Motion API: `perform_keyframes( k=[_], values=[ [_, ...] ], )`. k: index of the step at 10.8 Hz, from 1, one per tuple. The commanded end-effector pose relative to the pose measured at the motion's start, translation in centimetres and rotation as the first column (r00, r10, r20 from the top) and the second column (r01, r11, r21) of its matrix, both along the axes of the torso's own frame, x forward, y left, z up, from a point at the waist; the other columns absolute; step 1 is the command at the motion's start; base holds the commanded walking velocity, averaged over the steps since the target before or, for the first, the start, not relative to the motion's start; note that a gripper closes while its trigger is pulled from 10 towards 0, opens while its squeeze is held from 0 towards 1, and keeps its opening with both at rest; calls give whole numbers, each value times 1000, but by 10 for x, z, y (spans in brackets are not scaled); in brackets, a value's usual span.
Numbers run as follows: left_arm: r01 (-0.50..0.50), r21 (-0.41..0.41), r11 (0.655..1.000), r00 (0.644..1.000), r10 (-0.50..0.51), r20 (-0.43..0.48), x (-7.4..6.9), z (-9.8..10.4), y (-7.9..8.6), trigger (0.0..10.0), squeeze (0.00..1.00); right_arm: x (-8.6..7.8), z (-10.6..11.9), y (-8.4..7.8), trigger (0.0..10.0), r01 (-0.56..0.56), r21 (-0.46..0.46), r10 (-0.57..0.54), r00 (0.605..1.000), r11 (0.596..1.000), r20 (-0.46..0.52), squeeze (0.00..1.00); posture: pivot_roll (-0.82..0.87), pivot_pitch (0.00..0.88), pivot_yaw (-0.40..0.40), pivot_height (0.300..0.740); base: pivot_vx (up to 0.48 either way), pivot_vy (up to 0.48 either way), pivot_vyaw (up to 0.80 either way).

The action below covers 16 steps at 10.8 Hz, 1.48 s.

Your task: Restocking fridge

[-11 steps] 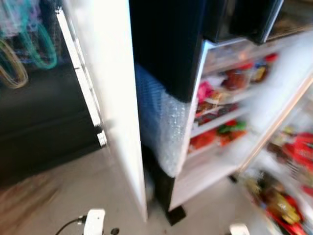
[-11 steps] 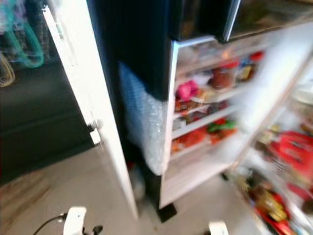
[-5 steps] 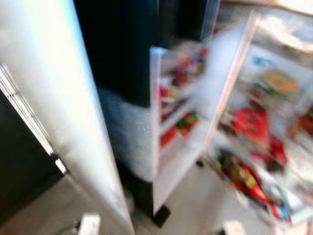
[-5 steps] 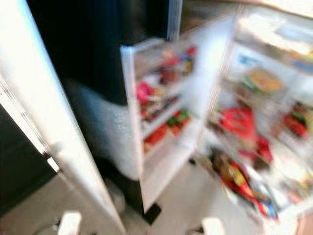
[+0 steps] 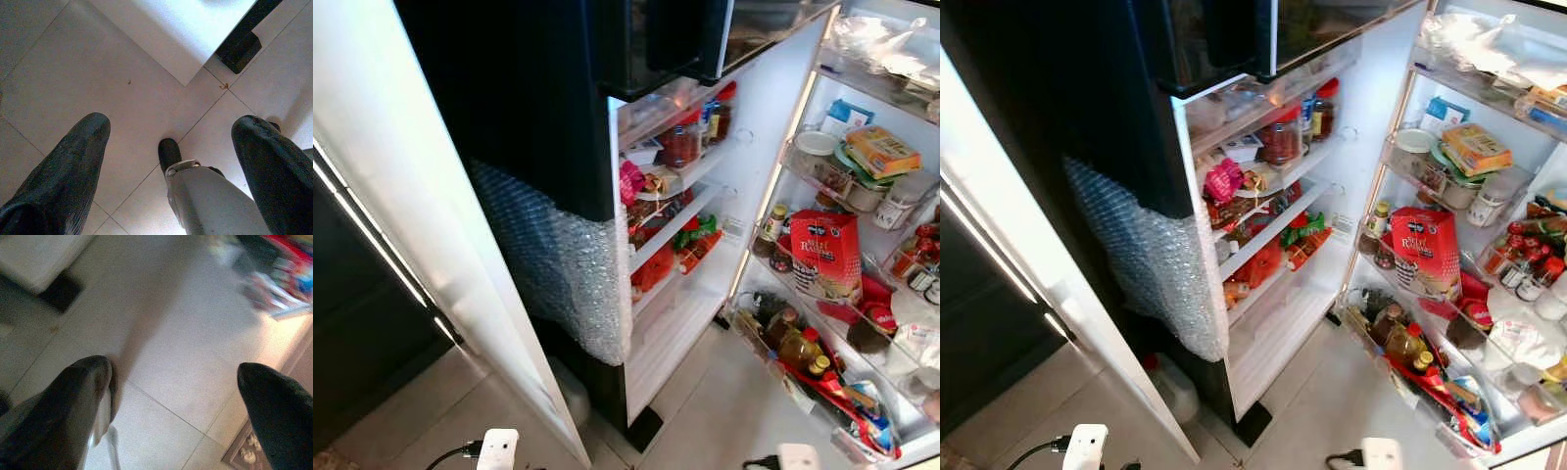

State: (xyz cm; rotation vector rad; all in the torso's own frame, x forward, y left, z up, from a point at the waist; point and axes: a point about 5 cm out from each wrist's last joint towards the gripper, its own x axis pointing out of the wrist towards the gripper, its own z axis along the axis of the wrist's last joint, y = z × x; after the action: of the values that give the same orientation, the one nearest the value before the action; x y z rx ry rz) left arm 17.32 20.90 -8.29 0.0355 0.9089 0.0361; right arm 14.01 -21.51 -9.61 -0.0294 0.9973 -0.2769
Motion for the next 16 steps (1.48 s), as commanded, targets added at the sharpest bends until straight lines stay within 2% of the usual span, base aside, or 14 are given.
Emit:
perform_keyframes(
  k=[1,3,4,5,6,8,9,11,12,13,14,15,16],
  values=[
    [19,22,1000,999,-18,-30,-5,-2,3,10000,0,-10,-1,-4,10000,198,-64,-197,980,978,21,0,-116,0,17,740,0,0,0],
    [25,23,999,999,-24,-32,-6,-2,3,10000,0,-20,0,-9,10000,421,-173,-419,907,890,50,0,-128,0,27,740,0,0,0],
    [34,26,999,999,-33,-33,-5,-2,4,10000,0,-50,16,-84,10000,554,-280,-550,829,784,99,0,-136,0,30,740,0,0,0],
    [35,26,999,999,-34,-32,-5,-2,4,10000,0,-55,20,-94,10000,584,-313,-577,807,749,126,0,-139,0,33,740,0,0,0],
    [46,28,999,999,-45,-31,-5,-1,5,10000,0,-62,29,-108,10000,673,-374,-650,731,638,208,0,-145,0,41,740,0,0,0],
    [56,30,998,998,-55,-30,-4,-1,5,10000,0,-63,41,-125,10000,739,-402,-693,662,540,286,0,-144,0,44,740,0,0,0],
    [53,31,998,998,-53,-28,-3,-1,5,10000,0,-62,52,-139,10000,784,-414,-711,607,462,356,0,-142,0,47,740,0,0,0],
    [58,34,998,998,-57,-30,-3,-1,6,10000,0,-50,65,-152,10000,814,-390,-696,575,431,431,0,-146,0,50,740,0,0,0],
    [59,34,998,998,-58,-31,-3,-1,6,10000,0,-42,74,-157,10000,833,-390,-679,548,392,487,0,-145,0,50,740,0,0,0],
    [60,34,998,998,-59,-30,-3,-1,6,10000,0,-38,79,-160,10000,835,-396,-663,547,382,511,0,-143,0,49,740,0,0,0],
    [62,35,997,998,-61,-30,-3,-1,6,10000,0,-36,81,-161,10000,834,-406,-650,548,374,526,0,-141,0,50,740,0,0,0],
    [62,35,997,998,-61,-30,-3,-1,6,10000,0,-38,83,-162,10000,847,-405,-661,524,343,537,0,-145,0,53,740,0,0,0],
    [65,37,997,997,-64,-30,-3,0,6,10000,0,-40,82,-162,10000,860,-391,-679,503,329,535,0,-146,0,53,740,0,0,0]
  ],
)
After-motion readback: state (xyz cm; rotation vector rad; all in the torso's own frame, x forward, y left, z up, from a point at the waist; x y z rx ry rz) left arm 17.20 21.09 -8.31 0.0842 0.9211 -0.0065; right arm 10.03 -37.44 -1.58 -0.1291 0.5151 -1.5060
